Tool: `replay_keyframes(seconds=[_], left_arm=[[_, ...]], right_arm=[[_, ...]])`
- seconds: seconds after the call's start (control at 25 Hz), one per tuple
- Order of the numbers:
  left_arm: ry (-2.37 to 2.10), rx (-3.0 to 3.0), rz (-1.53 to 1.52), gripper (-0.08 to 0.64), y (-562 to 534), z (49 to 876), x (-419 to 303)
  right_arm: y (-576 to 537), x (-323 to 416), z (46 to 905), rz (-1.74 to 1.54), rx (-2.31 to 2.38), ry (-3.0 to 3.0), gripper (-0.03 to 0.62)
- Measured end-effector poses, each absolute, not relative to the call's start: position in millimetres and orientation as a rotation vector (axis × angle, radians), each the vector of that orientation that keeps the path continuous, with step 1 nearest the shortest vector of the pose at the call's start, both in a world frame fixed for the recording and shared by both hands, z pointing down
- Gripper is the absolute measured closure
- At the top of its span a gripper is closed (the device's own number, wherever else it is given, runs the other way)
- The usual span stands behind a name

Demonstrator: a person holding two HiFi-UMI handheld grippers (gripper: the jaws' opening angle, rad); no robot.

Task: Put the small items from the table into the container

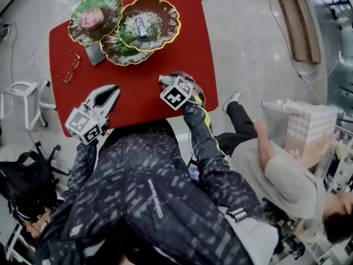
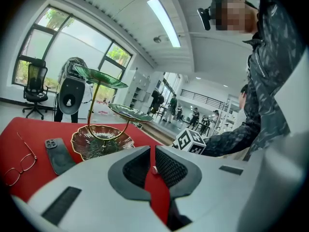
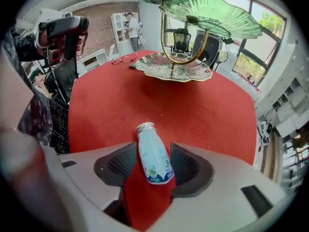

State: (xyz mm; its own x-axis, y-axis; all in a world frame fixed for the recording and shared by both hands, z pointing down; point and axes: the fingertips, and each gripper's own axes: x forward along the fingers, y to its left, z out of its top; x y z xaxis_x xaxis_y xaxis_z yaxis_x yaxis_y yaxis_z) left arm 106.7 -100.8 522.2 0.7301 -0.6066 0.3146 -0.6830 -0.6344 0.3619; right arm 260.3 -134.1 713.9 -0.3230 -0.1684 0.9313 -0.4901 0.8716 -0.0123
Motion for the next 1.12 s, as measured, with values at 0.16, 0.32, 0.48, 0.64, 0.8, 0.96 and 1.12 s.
replay_keyframes(seconds=[0.16,0.32,0.48,0.64,0.8,0.96,1.12], left_arm=[[-0.994,2.481,0.233,0.537,-99.7,518.1,107.7],[-1.009,2.492,0.222,0.538,-100.2,511.2,107.4],[-1.017,2.502,0.227,0.538,-97.3,506.1,107.3],[-1.027,2.518,0.219,0.537,-97.4,500.5,108.5],[-1.032,2.53,0.215,0.538,-96.7,496.5,108.9],[-1.028,2.54,0.202,0.537,-99.3,494.0,110.5],[-1.021,2.547,0.181,0.537,-100.6,489.0,114.0]], right_arm=[[-131.1,262.6,720.4,0.352,0.48,-1.884,0.37],[-131.1,264.7,721.1,0.366,0.489,-1.89,0.371],[-128.8,263.2,719.6,0.389,0.49,-1.908,0.399],[-127.3,264.2,718.0,0.407,0.503,-1.917,0.403],[-127.3,263.0,711.6,0.45,0.531,-1.938,0.405],[-126.3,264.3,707.1,0.499,0.561,-1.935,0.405],[-129.2,260.3,691.6,0.491,0.595,-1.961,0.406]])
